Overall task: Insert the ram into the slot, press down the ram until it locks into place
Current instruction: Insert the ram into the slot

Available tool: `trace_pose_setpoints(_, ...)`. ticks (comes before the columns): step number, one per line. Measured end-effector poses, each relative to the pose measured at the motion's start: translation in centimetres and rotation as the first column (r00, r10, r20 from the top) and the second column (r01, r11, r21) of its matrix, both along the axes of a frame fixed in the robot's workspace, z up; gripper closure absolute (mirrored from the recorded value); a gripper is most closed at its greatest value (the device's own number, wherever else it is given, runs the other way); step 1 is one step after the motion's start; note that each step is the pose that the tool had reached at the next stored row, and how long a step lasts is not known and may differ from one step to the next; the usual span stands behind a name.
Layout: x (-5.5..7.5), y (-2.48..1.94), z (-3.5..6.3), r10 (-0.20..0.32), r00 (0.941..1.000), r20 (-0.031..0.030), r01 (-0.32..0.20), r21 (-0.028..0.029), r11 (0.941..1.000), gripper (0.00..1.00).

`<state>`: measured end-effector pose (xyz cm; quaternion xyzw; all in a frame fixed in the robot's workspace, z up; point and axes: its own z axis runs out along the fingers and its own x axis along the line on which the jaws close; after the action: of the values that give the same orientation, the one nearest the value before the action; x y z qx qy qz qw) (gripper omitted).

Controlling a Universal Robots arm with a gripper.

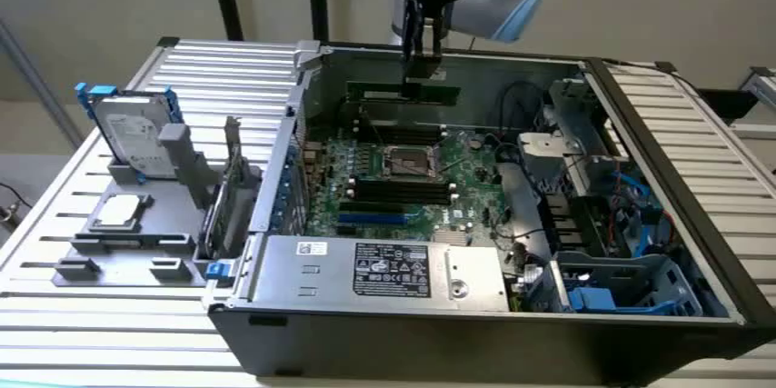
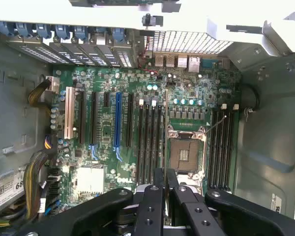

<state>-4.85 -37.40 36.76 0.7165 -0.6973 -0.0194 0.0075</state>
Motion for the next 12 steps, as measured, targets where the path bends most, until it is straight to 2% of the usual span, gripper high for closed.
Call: trace_pose_setpoints(12, 0.00, 0.00, 0.00, 0.000, 1.0000, 0.0000, 0.000, 0.0000, 1.0000, 0.87)
